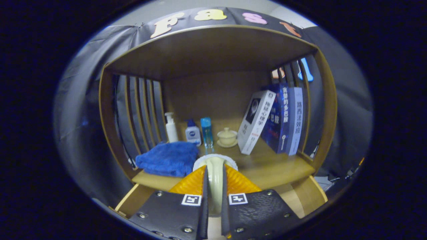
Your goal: Pull open the drawer, take out the items inside it, and place them on the countertop above the cabinet.
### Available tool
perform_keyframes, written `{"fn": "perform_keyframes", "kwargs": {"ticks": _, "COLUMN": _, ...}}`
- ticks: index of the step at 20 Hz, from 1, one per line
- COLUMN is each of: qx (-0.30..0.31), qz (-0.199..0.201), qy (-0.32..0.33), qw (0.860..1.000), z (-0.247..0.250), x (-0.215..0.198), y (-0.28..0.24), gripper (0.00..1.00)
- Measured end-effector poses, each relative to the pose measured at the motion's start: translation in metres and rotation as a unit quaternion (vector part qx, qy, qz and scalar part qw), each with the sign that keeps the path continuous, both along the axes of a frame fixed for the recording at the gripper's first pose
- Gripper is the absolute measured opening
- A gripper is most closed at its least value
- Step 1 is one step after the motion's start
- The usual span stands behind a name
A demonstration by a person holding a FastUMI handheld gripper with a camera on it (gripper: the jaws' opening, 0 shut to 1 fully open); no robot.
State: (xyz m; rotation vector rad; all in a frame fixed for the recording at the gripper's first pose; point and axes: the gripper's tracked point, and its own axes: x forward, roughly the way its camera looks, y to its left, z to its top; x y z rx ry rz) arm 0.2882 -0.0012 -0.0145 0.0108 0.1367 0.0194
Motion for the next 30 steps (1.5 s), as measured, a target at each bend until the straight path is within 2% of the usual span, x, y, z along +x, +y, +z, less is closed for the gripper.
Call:
{"fn": "perform_keyframes", "kwargs": {"ticks": 3, "qx": -0.001, "qz": -0.034, "qy": -0.068, "qw": 0.997, "z": 0.009, "x": 0.024, "y": -0.010, "gripper": 0.15}}
{"fn": "perform_keyframes", "kwargs": {"ticks": 4, "qx": 0.001, "qz": -0.036, "qy": -0.063, "qw": 0.997, "z": -0.001, "x": 0.032, "y": -0.009, "gripper": 0.15}}
{"fn": "perform_keyframes", "kwargs": {"ticks": 7, "qx": 0.003, "qz": -0.031, "qy": 0.032, "qw": 0.999, "z": -0.068, "x": 0.060, "y": -0.005, "gripper": 0.16}}
{"fn": "perform_keyframes", "kwargs": {"ticks": 8, "qx": 0.008, "qz": -0.026, "qy": 0.015, "qw": 1.000, "z": -0.060, "x": 0.074, "y": -0.002, "gripper": 0.16}}
{"fn": "perform_keyframes", "kwargs": {"ticks": 10, "qx": 0.010, "qz": -0.009, "qy": 0.045, "qw": 0.999, "z": -0.081, "x": 0.092, "y": -0.001, "gripper": 0.16}}
{"fn": "perform_keyframes", "kwargs": {"ticks": 11, "qx": 0.021, "qz": -0.005, "qy": 0.027, "qw": 0.999, "z": -0.076, "x": 0.110, "y": 0.000, "gripper": 0.16}}
{"fn": "perform_keyframes", "kwargs": {"ticks": 13, "qx": 0.030, "qz": -0.004, "qy": 0.024, "qw": 0.999, "z": -0.074, "x": 0.124, "y": -0.001, "gripper": 0.16}}
{"fn": "perform_keyframes", "kwargs": {"ticks": 16, "qx": 0.008, "qz": -0.013, "qy": 0.017, "qw": 1.000, "z": -0.076, "x": 0.147, "y": -0.004, "gripper": 0.16}}
{"fn": "perform_keyframes", "kwargs": {"ticks": 19, "qx": -0.015, "qz": -0.023, "qy": 0.010, "qw": 1.000, "z": -0.076, "x": 0.158, "y": -0.004, "gripper": 0.16}}
{"fn": "perform_keyframes", "kwargs": {"ticks": 25, "qx": 0.021, "qz": -0.031, "qy": 0.012, "qw": 0.999, "z": -0.070, "x": 0.153, "y": -0.007, "gripper": 0.17}}
{"fn": "perform_keyframes", "kwargs": {"ticks": 30, "qx": 0.007, "qz": -0.035, "qy": 0.016, "qw": 0.999, "z": -0.058, "x": 0.119, "y": -0.008, "gripper": 0.67}}
